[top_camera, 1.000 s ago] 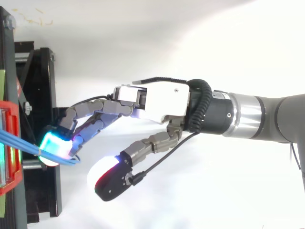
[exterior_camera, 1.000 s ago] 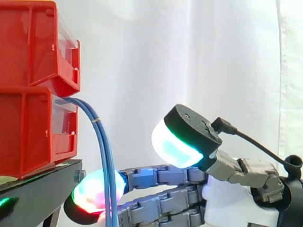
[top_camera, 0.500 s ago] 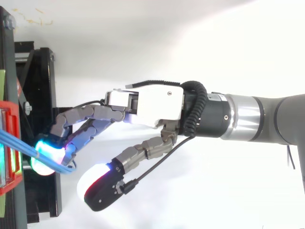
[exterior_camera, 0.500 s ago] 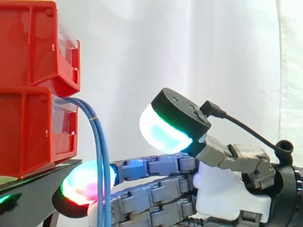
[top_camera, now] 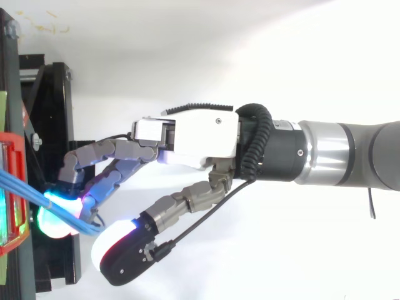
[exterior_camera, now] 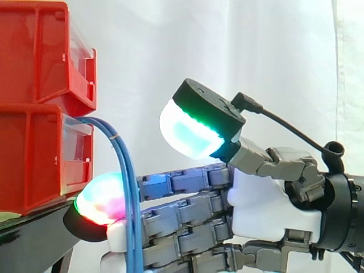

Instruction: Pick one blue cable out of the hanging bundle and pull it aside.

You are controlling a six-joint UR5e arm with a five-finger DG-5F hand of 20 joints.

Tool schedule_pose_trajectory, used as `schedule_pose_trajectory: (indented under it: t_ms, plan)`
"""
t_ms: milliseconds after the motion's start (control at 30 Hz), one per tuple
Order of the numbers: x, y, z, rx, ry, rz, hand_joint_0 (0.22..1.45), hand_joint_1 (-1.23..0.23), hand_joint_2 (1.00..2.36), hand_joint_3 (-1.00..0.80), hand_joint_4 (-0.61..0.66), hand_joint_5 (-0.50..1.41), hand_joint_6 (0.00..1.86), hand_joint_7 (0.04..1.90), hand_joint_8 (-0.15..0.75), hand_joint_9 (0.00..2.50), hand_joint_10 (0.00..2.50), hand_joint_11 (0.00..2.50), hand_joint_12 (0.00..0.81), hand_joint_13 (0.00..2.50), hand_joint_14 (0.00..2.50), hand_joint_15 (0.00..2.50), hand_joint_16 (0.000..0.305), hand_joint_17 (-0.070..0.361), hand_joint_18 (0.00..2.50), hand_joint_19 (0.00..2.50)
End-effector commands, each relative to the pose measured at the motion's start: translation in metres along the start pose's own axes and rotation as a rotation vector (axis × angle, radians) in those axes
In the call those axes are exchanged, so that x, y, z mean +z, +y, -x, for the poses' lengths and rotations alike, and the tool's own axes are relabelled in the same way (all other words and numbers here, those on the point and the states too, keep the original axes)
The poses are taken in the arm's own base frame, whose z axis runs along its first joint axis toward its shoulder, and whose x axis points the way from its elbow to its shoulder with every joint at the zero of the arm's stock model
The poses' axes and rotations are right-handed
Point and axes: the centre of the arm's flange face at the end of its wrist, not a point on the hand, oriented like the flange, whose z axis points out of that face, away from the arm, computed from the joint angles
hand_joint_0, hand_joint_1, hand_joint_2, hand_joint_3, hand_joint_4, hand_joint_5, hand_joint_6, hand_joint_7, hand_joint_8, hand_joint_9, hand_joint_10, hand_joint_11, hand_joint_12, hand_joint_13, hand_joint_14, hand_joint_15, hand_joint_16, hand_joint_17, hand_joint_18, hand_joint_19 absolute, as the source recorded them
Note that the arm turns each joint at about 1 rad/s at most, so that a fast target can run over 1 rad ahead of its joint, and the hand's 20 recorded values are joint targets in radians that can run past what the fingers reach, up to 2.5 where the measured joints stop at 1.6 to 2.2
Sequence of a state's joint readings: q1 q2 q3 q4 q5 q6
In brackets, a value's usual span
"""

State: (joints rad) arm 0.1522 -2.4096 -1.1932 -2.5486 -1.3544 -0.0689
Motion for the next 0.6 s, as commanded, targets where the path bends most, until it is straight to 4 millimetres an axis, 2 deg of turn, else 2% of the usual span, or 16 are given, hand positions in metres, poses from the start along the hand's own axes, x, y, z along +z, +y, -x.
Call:
schedule_pose_trajectory:
  t_ms: [0, 100, 133, 233, 300, 567]
  plan:
    - [-0.002, 0.005, 0.001, -0.003, 0.003, -0.027, 0.57, -0.63, 1.01, -0.43, 0.15, -0.07, 0.5, 1.19, 0.251, 0.73, 0.01, 0.29, 0.332, 0.67, 0.01, 0.33, 0.045, 0.101, 0.53, 0.51]
    - [-0.004, 0.008, 0.002, -0.004, 0.005, -0.039, 0.57, -0.63, 1.01, -0.43, 0.13, -0.07, 0.5, 1.22, 0.254, 0.73, 0.01, 0.29, 0.331, 0.67, 0.01, 0.33, 0.045, 0.101, 0.53, 0.5]
    - [-0.004, 0.022, 0.007, -0.004, 0.002, -0.036, 0.57, -0.64, 1.01, -0.43, 0.11, -0.07, 0.5, 1.23, 0.252, 0.74, 0.01, 0.3, 0.331, 0.67, 0.01, 0.33, 0.045, 0.101, 0.54, 0.5]
    - [-0.006, 0.03, 0.01, -0.008, 0.0, -0.046, 0.58, -0.66, 1.01, -0.42, 0.1, -0.07, 0.5, 1.29, 0.253, 0.74, 0.01, 0.31, 0.33, 0.67, 0.01, 0.33, 0.045, 0.101, 0.54, 0.5]
    - [-0.01, 0.042, 0.013, -0.015, 0.0, -0.076, 0.58, -0.67, 1.01, -0.42, 0.09, -0.07, 0.52, 1.25, 0.252, 0.74, 0.01, 0.3, 0.329, 0.67, 0.01, 0.34, 0.045, 0.101, 0.54, 0.5]
    - [-0.02, 0.042, 0.025, -0.014, -0.011, -0.155, 0.57, -0.69, 1.0, -0.46, 0.11, -0.08, 0.55, 1.19, 0.252, 0.74, 0.01, 0.3, 0.333, 0.68, 0.01, 0.34, 0.045, 0.102, 0.55, 0.51]
